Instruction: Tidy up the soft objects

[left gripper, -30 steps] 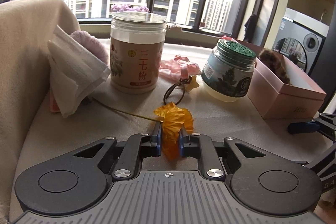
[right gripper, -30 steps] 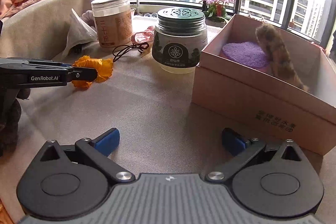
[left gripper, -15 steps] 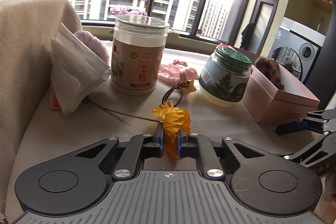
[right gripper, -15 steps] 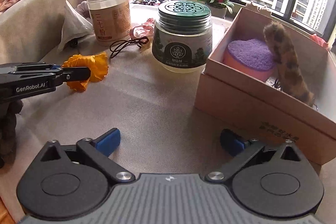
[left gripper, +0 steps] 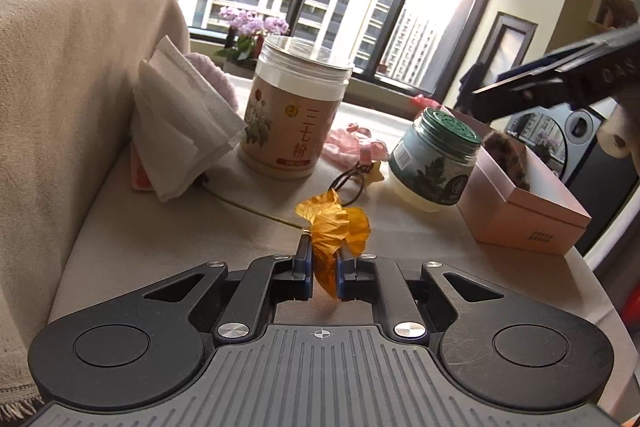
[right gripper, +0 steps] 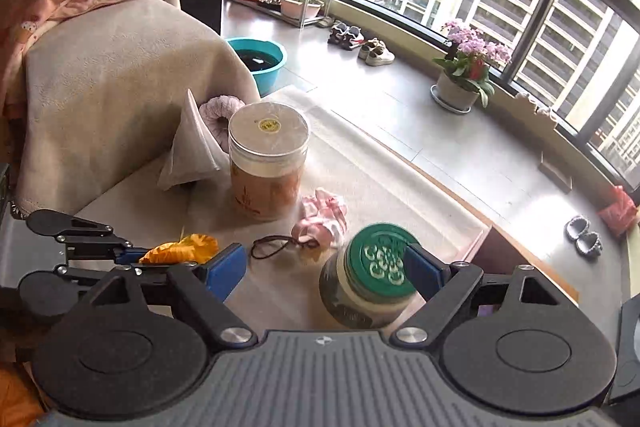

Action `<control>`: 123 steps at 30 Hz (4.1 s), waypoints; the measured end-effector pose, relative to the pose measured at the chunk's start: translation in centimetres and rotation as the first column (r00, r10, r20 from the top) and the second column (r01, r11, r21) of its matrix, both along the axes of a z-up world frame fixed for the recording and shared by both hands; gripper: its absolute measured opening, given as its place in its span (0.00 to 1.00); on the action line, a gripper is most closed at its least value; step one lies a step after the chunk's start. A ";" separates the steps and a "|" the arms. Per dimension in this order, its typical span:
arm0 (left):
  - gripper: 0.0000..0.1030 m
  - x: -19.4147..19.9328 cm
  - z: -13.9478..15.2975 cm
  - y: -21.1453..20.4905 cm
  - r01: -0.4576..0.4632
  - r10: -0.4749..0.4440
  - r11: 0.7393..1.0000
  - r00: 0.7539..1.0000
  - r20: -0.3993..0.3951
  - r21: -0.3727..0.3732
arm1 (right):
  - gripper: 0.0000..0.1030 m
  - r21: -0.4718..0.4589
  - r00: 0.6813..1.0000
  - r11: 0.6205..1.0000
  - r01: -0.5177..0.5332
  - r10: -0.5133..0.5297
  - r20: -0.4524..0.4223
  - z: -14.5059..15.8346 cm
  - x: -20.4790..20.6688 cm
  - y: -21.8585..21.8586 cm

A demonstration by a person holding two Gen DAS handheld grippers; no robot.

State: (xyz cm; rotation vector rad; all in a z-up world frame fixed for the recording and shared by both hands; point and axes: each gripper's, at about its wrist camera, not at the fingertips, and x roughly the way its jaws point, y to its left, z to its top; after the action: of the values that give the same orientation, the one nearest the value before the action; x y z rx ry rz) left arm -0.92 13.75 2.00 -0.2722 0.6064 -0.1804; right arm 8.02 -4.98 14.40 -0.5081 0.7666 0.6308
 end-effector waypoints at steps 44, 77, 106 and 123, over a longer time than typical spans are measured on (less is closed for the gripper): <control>0.11 7.5 18.9 -19.9 0.205 -0.370 0.882 0.859 0.354 0.425 | 0.12 0.302 0.953 0.919 0.253 -0.291 0.084 10.3 5.1 -20.4; 0.18 16.3 5.3 -19.9 0.477 -0.463 0.864 0.878 -0.116 0.158 | 0.24 0.052 0.849 0.864 0.500 -0.477 -0.229 -7.6 9.9 -22.5; 0.20 9.9 6.5 -16.8 0.370 -0.398 0.900 0.913 0.089 0.231 | 0.63 0.107 0.891 0.885 0.452 -0.444 -0.096 -3.5 5.9 -19.9; 0.20 1.6 4.0 1.9 -0.144 0.180 0.959 0.975 -0.130 0.246 | 0.67 0.172 0.997 0.985 0.010 -0.024 0.079 -3.5 -1.3 -2.0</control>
State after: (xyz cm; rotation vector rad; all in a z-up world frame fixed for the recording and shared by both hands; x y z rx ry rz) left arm 0.63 15.68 6.00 -0.1052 0.7453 0.0720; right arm 6.71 -7.00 10.89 -0.3659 0.6329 0.6503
